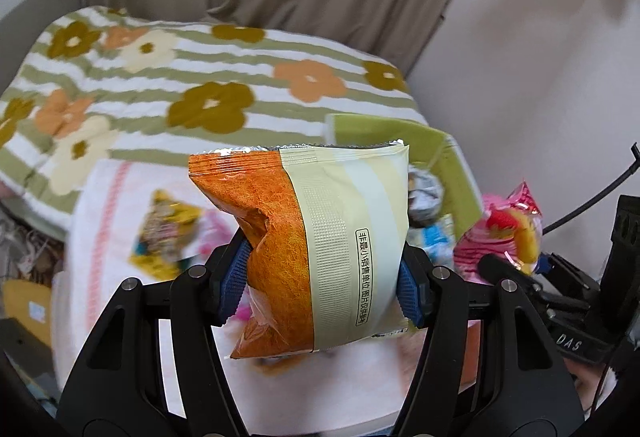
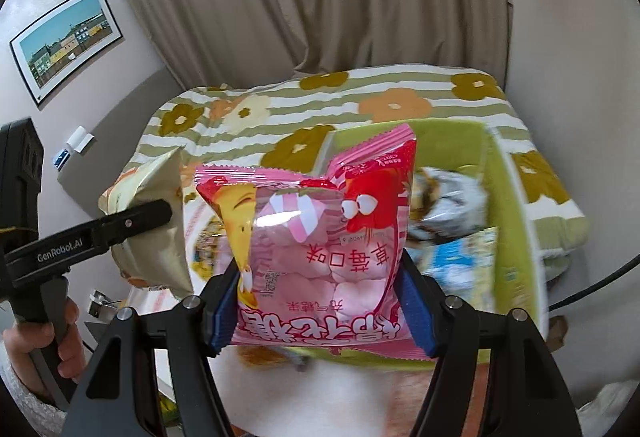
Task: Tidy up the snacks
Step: 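Lift both held bags toward the cardboard box, then lower both bags into the box and open both tools to release them, then move both tools back over the remaining snacks on the table, then grasp the gold Pillows bag with the left tool while the right tool grasps the pink strawberry bag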
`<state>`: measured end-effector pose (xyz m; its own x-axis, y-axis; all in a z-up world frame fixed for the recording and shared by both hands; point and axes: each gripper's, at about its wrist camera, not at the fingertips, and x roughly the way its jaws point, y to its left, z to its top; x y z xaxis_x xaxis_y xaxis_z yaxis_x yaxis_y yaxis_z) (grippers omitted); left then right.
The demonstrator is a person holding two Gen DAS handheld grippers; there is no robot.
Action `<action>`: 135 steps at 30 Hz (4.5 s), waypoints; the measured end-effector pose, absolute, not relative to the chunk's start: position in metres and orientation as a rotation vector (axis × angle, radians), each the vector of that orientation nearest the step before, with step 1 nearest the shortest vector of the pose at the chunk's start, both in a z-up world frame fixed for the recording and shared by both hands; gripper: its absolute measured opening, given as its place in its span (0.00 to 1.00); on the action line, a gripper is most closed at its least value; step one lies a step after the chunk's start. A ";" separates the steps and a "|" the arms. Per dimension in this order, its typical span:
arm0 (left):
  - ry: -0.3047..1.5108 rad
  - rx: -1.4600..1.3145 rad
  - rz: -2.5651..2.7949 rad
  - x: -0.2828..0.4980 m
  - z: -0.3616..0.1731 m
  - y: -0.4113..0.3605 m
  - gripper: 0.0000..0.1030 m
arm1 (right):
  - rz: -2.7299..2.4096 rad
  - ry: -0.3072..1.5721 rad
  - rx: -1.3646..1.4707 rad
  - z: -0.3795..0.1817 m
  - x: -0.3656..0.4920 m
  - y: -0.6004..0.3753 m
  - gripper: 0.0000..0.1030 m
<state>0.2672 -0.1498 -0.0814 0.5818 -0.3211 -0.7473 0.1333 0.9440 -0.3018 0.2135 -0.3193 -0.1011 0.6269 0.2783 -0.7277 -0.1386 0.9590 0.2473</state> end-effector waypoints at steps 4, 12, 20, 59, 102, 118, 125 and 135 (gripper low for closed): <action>0.946 -0.210 -0.301 0.290 -0.090 -0.204 0.57 | 0.231 0.865 0.191 -0.105 0.224 -0.357 0.63; 1.083 -0.179 -0.316 0.335 -0.134 -0.261 0.57 | 0.214 0.921 0.245 -0.132 0.247 -0.401 0.63; 1.163 -0.096 -0.389 0.360 -0.167 -0.288 0.60 | 0.143 0.972 0.330 -0.154 0.247 -0.420 0.63; 1.002 -0.085 -0.254 0.278 -0.119 -0.209 0.99 | 0.216 0.879 0.223 -0.142 0.215 -0.391 0.99; 1.109 -0.099 -0.273 0.287 -0.170 0.079 0.99 | 0.329 0.972 0.146 -0.178 0.249 -0.099 0.99; 1.268 -0.061 -0.425 0.372 -0.257 0.030 0.99 | 0.390 1.208 -0.078 -0.246 0.322 -0.088 0.99; 1.344 -0.063 -0.430 0.395 -0.292 0.012 0.87 | 0.423 1.287 -0.106 -0.270 0.342 -0.089 0.95; 1.363 -0.053 -0.428 0.402 -0.303 0.004 0.48 | 0.453 1.350 -0.075 -0.282 0.348 -0.093 0.76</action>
<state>0.4018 0.0045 -0.3028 0.1416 -0.3268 -0.9344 0.2657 0.9218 -0.2821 0.3476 -0.0933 -0.2816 0.1463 0.2718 -0.9512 -0.3566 0.9114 0.2056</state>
